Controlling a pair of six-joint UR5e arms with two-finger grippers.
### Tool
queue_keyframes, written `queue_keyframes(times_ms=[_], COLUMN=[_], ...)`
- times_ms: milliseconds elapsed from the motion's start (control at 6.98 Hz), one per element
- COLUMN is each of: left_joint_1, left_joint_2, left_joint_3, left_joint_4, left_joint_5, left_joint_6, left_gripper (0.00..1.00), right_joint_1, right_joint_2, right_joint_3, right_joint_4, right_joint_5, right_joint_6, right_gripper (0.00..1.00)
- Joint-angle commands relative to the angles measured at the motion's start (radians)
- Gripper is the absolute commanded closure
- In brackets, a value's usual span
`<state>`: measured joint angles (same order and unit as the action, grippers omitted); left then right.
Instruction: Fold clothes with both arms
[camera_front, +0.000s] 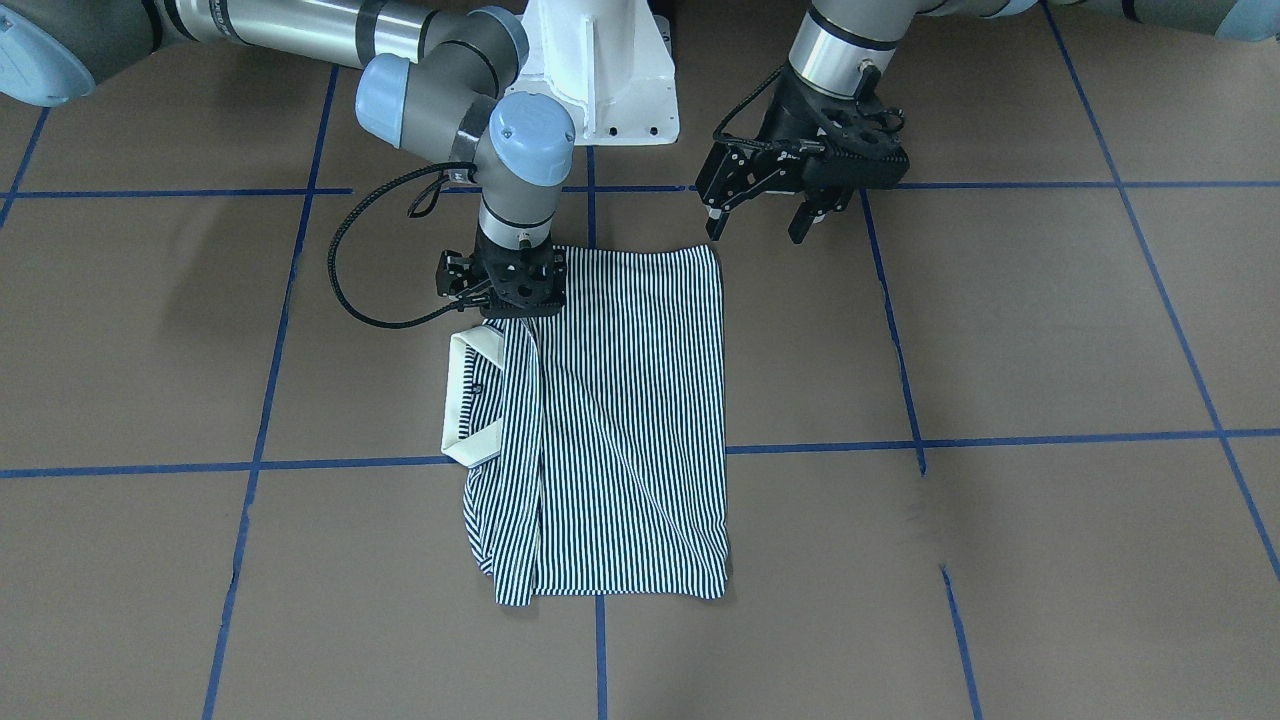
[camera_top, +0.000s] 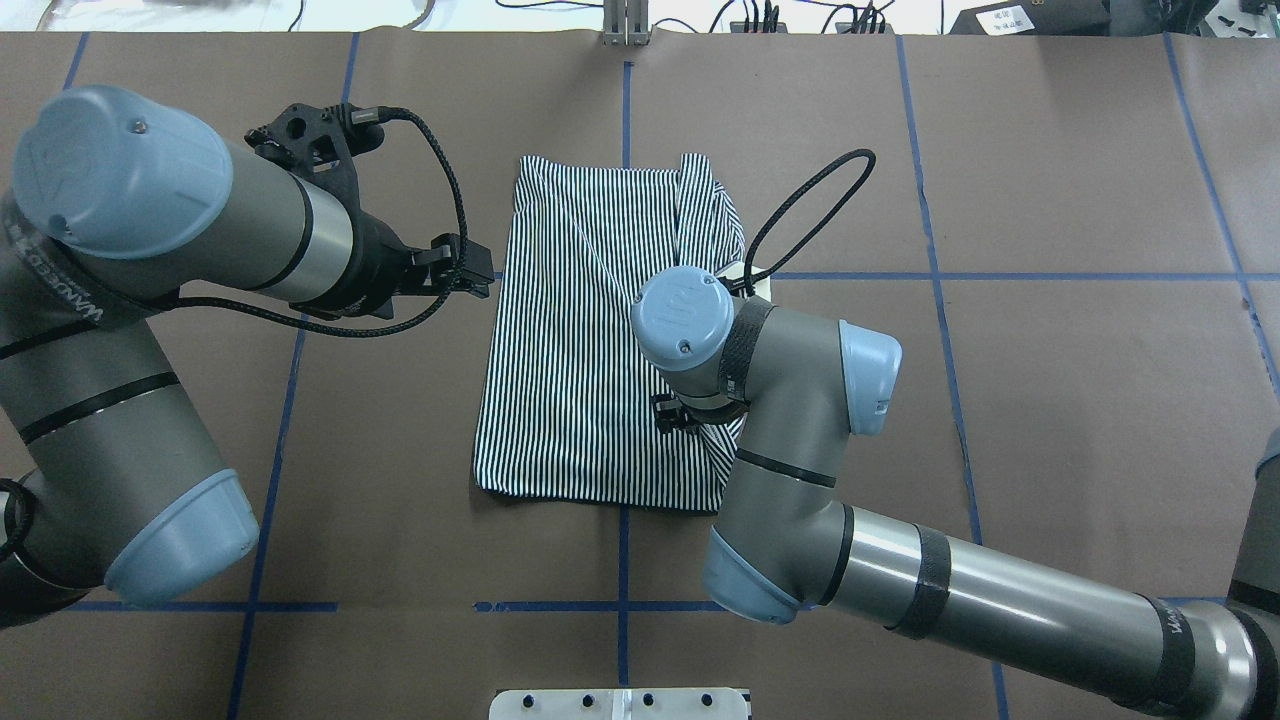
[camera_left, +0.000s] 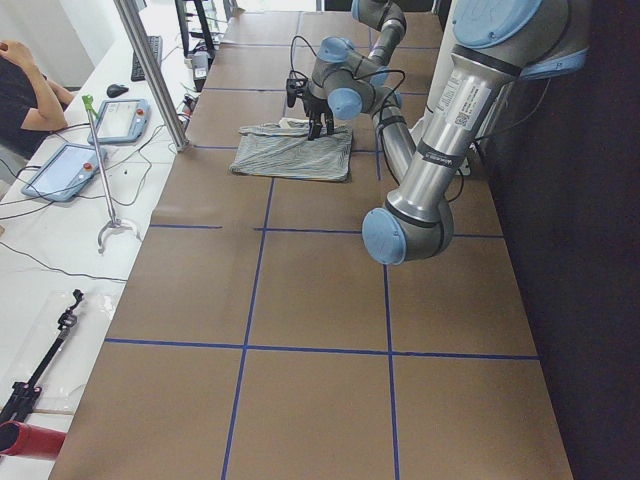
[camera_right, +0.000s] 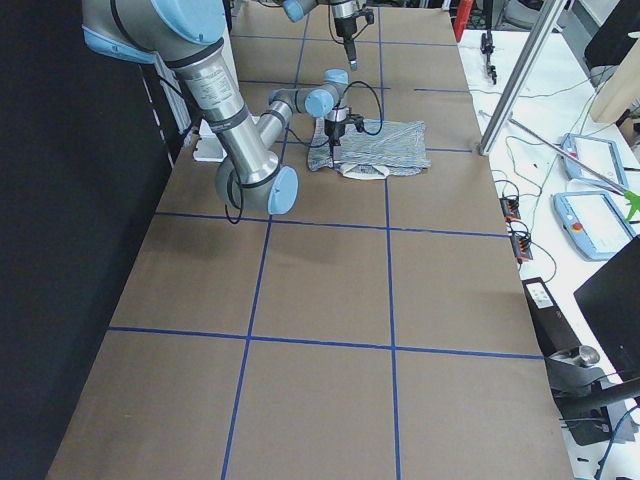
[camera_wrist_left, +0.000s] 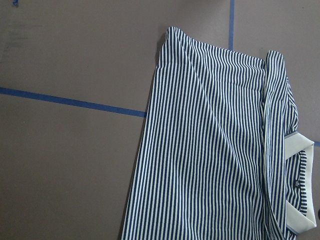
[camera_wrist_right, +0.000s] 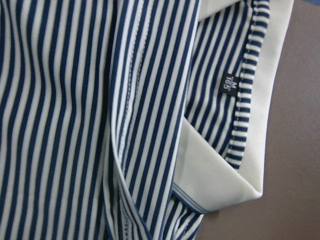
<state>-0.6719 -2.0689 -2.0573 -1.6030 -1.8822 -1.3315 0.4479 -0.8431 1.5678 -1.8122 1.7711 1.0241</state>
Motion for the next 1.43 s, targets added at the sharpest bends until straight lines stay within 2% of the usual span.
queue_keyframes(times_ms=[0, 716, 1145, 1289], left_joint_1=[0.0, 0.002, 0.002, 0.002], left_joint_2=[0.001, -0.01, -0.019, -0.019], left_joint_3=[-0.001, -0.003, -0.003, -0.003], left_joint_4=[0.0, 0.0, 0.0, 0.0], left_joint_5=[0.0, -0.021, -0.026, -0.028], left_joint_6=[0.002, 0.0, -0.003, -0.002], left_gripper=[0.0, 0.0, 0.0, 0.0], right_joint_1=[0.0, 0.032, 0.099, 0.113], right_joint_2=[-0.005, -0.036, -0.206, -0.176], right_joint_3=[-0.005, 0.004, 0.139, 0.152], right_joint_4=[-0.001, -0.009, -0.01, -0.051], right_joint_5=[0.002, 0.01, 0.01, 0.011], right_joint_6=[0.001, -0.004, -0.079, -0.107], right_gripper=[0.0, 0.0, 0.0, 0.0])
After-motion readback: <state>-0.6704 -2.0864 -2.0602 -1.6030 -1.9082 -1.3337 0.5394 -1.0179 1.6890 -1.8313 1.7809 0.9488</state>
